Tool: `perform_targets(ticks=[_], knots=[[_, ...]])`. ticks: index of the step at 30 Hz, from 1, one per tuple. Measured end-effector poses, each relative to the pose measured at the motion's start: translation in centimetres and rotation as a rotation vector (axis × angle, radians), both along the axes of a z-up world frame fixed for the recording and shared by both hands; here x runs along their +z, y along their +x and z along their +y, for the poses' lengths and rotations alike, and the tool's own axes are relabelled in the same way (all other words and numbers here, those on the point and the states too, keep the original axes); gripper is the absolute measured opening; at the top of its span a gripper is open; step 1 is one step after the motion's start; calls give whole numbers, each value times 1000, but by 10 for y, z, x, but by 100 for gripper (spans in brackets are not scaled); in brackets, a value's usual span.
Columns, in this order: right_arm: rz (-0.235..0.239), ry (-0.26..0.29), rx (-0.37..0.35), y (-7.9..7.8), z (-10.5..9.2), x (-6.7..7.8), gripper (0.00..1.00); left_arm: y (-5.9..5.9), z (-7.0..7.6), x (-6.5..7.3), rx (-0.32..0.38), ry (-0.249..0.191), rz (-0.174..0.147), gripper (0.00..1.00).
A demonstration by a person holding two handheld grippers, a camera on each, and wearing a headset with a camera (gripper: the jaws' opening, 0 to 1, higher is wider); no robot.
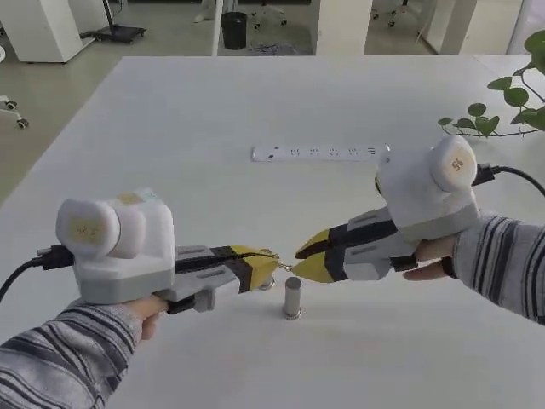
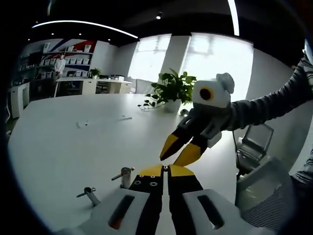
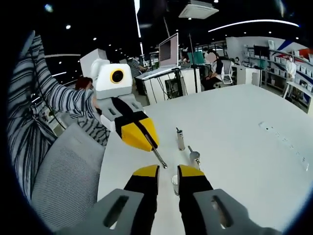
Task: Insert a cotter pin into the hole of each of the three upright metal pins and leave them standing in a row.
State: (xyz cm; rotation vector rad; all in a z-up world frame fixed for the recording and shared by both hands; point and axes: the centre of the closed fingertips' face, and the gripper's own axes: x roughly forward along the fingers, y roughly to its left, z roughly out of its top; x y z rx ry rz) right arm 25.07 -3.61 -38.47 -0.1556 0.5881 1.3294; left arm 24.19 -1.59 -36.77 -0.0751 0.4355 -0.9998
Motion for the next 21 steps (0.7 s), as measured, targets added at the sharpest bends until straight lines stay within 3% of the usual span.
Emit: perform_targets(ticks=[2,4,8,16,21], knots=[[45,40,10,-8,1,4,10,-4,0,1,-12,-9,0,0],[123,84,14,-16,3,7,10,-8,-1,3,-27,-21,0,0],[151,115,41,-25,2,10,9,-17,-2,7,-63,-46,3,0],[222,145,75,-42,7,11,9,-23,0,14,-86,-76,2,0],[234,174,86,-45,12,15,9,-28,-4,18,-108,-100,9,0]])
